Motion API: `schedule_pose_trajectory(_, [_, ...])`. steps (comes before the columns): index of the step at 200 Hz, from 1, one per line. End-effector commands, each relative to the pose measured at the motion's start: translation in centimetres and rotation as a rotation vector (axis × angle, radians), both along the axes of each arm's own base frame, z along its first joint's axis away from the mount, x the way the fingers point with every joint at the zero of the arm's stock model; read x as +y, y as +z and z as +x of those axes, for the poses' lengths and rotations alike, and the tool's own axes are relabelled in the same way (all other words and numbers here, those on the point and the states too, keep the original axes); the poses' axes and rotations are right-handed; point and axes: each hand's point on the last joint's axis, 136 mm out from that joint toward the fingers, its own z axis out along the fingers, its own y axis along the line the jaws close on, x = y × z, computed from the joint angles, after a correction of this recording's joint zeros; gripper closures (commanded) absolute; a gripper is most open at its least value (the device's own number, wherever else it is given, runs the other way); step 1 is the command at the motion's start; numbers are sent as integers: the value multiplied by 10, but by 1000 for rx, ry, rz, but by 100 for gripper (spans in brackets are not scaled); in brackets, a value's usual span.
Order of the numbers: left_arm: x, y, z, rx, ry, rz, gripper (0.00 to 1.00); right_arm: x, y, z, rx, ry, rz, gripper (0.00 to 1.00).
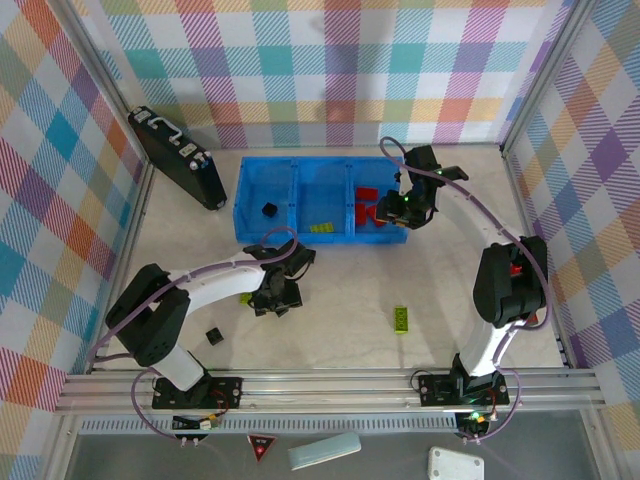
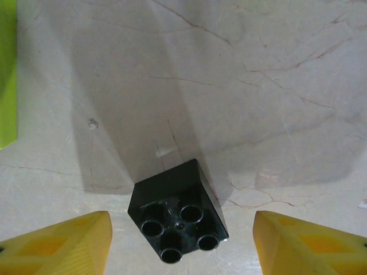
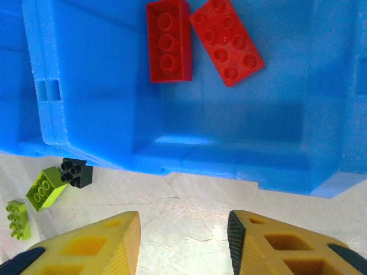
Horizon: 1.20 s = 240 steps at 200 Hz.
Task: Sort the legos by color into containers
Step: Pick up the lego from the middle-left of the table.
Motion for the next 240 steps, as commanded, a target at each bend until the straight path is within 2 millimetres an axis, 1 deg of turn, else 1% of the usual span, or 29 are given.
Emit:
schedule_pose_trajectory(1, [-1,-12,-6,28,7,1,38,2,14,-10,-18,22,14,54])
schedule_pose_trajectory(50, [4,-14,-9,26,4,9,52,0,19,-12,-25,18,10,55])
schedule_pose_trajectory(117, [4,-10,-8,15,-15,8,62,0,15,-15,-9,13,11,56])
schedule_pose_trajectory(148, [2,-8,-7,12,-26,1,64,1,15,-16,-6,13,17,56])
schedule_pose_trajectory(175, [0,-5,-5,0,-39,-6,64,1,16,-17,-4,13,19,56])
schedule_pose_trajectory(218, [-6,9,2,-29,-96,-21,63,0,16,-20,4,14,15,56])
schedule_pose_trajectory(230, [-11,15,6,-39,-135,-29,63,-1,17,-21,2,13,16,56])
schedule_pose_trajectory(240, [-9,21,9,-50,-149,-16,63,-1,16,-23,5,12,14,56])
